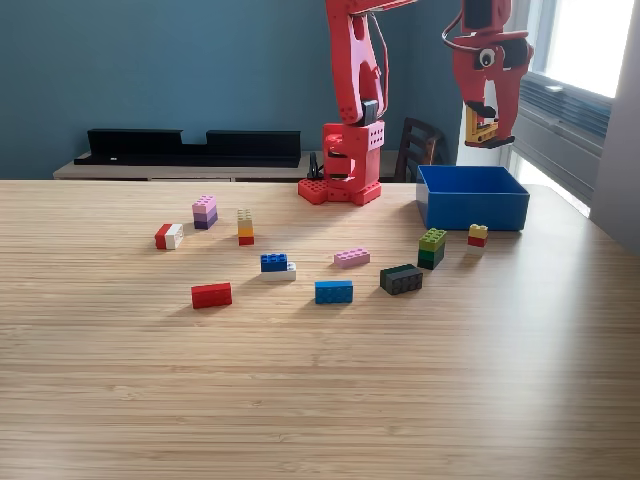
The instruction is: Grasp a lego block and put it in the bin.
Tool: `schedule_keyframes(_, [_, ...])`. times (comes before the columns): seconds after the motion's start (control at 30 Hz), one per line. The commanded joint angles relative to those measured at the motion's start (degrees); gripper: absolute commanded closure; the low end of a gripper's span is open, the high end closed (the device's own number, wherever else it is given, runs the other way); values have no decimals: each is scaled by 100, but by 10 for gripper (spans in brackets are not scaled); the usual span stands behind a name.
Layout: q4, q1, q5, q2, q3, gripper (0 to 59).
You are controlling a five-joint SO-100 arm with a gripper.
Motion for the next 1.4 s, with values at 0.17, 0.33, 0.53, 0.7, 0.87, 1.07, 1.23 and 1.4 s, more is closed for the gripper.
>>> schedule_keyframes(0.17, [62, -949, -158, -554, -246, 586])
schedule_keyframes(0.33, [246, -1230, -308, -1310, -861, 586])
schedule_keyframes(0.53, [246, -1248, -527, -1846, -1406, 495])
schedule_keyframes(0.7, [272, -1257, -729, -1960, -1503, 254])
schedule_keyframes(0.87, [448, -1257, -967, -1960, -1564, 233])
schedule_keyframes(1.07, [457, -1037, -958, -1960, -1811, 308])
schedule_keyframes(1.23, [431, -466, -677, -1978, -2294, 405])
schedule_keyframes(1.4, [431, 88, -308, -1960, -2470, 571])
